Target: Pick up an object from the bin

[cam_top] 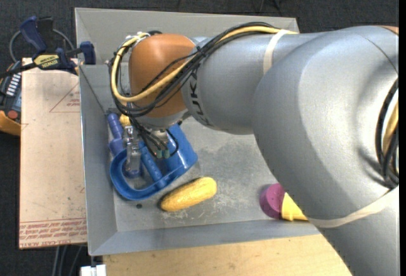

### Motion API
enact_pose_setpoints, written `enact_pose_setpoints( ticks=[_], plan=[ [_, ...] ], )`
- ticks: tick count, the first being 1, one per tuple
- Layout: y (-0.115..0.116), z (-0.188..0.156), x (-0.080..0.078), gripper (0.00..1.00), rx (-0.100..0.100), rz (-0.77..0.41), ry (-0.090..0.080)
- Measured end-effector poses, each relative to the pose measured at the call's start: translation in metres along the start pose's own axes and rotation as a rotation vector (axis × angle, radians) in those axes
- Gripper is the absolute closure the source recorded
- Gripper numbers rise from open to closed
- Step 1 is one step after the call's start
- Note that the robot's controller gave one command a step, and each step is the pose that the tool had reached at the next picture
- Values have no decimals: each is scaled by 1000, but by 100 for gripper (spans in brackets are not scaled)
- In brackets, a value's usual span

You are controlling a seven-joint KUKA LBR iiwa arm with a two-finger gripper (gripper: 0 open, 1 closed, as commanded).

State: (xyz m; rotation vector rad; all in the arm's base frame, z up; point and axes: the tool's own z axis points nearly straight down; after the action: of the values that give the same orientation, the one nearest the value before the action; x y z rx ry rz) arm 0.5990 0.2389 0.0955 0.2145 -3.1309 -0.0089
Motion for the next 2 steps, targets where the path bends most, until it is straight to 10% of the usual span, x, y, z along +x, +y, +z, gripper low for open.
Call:
enact_pose_setpoints(
  ticks=[1,2],
  plan=[
    [2,-79,-2,100,1,-26,3],
    [-2,-36,-15,100,-3,-21,-8]
  ],
)
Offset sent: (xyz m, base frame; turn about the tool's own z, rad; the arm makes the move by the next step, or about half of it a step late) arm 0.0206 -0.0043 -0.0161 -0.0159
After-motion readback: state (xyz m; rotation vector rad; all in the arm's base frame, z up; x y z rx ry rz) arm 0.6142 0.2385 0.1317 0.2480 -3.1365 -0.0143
